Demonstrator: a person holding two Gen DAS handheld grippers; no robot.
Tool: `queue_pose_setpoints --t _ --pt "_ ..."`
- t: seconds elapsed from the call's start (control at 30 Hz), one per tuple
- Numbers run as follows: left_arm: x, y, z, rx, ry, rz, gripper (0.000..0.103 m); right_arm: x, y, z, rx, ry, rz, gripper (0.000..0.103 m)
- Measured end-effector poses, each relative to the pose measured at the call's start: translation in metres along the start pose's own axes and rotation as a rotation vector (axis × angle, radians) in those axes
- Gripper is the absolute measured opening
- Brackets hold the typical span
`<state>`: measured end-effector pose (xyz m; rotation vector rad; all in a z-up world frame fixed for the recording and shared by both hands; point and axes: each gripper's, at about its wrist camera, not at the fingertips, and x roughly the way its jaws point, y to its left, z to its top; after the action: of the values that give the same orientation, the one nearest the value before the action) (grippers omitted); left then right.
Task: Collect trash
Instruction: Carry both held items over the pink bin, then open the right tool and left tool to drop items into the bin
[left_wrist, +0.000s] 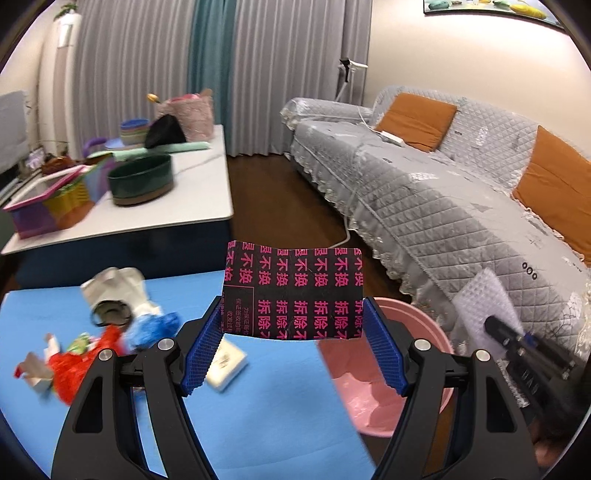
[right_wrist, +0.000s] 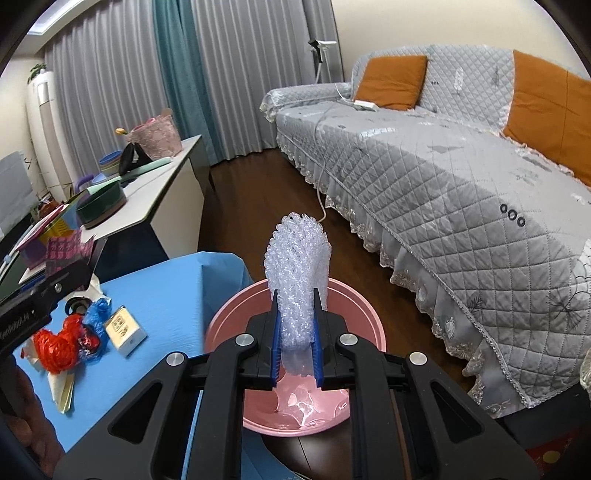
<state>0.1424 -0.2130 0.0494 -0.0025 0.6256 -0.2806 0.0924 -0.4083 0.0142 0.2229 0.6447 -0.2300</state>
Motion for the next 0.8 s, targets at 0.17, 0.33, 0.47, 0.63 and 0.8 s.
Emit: queue_pose_setpoints --t 0.17,0.33,0.47,0.63,0.8 --pt "0.026 -0.013 0.01 0.014 0.027 -0.041 0.071 0.013 0.0 0.001 -0.002 0.019 0.004 0.014" --pt "0.046 -0.025 0.014 0.026 0.055 -0.073 0.071 0.022 -0.001 0.0 0.01 0.035 0.002 0.014" --pt "0.056 -0.032 0.014 0.034 0.069 -0.089 0.071 0.027 -0.001 0.0 0.012 0.044 0.001 0.014" --pt "0.062 -0.037 0.017 0.04 0.078 -0.104 0.071 0.032 -0.001 -0.001 0.012 0.053 -0.004 0.014" --pt "0.064 -0.038 0.019 0.042 0.081 -0.115 0.071 0.033 0.001 -0.002 0.008 0.057 -0.004 0.014"
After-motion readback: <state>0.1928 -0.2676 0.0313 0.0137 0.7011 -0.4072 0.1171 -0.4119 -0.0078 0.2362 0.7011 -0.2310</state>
